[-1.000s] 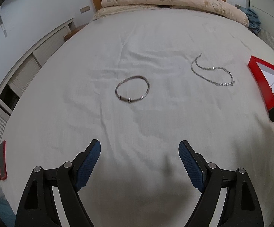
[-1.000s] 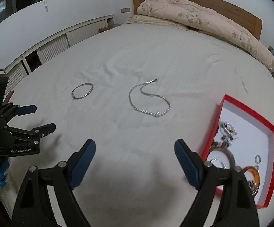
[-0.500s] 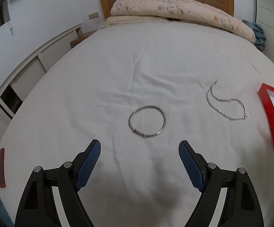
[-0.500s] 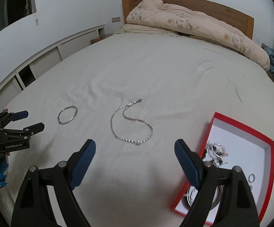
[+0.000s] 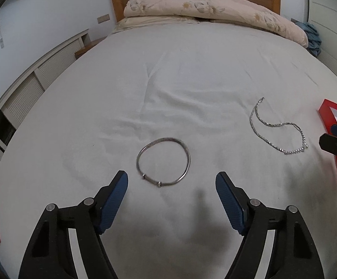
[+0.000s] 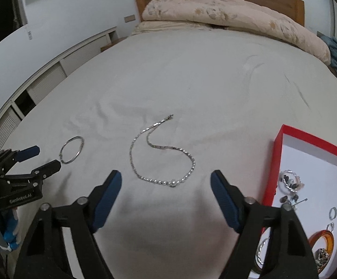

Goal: Organize jewelry
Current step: 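Grasp the silver chain with the right tool while the left tool grasps the plain silver bangle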

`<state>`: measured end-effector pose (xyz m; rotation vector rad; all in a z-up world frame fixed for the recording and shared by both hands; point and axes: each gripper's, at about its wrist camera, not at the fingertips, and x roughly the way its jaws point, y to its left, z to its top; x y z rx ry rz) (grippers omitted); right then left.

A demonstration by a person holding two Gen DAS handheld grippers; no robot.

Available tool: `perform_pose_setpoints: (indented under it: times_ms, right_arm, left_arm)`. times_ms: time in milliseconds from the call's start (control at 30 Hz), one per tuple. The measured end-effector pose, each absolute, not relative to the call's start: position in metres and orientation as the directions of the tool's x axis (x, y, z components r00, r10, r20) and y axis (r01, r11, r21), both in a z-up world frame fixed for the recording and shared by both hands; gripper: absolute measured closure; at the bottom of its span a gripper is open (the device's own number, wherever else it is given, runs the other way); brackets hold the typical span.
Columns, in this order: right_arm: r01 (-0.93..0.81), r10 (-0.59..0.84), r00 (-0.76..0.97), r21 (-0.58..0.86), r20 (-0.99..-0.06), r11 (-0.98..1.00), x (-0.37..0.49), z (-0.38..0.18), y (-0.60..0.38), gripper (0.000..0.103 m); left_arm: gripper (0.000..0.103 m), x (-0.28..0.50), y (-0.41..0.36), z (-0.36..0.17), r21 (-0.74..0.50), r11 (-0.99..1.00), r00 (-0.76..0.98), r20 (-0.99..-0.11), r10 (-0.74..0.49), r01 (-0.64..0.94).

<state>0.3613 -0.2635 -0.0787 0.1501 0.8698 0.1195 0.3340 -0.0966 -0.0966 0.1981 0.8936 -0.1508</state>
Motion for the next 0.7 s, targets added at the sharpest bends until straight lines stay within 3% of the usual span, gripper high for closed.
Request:
perform_pose_setpoints:
  times_ms: [200, 300, 700]
  right_arm:
    - [0.011, 0.130, 0.612, 0.173, -0.780, 0.985, 0.380, -0.089, -0.270, 0.057]
    - [0.030, 0.120, 0.591, 0.170, -0.798, 0.985, 0.388, -0.097, -0.273, 0.062]
    - [0.056, 0.065, 0.503, 0.108, -0.862, 0.993, 0.405, -0.124, -0.277, 0.071]
  left_arm:
    - [0.030, 0.353, -0.099, -0.103, 0.106, 0.974, 0.609, -0.792, -0.038, 0.199]
    - [0.033, 0.360, -0.099, -0.107, 0.098, 0.976, 0.601, -0.798, -0.040, 0.196]
    - [0.046, 0.376, -0.104, -0.132, 0.081, 0.975, 0.547, -0.836, -0.047, 0.207]
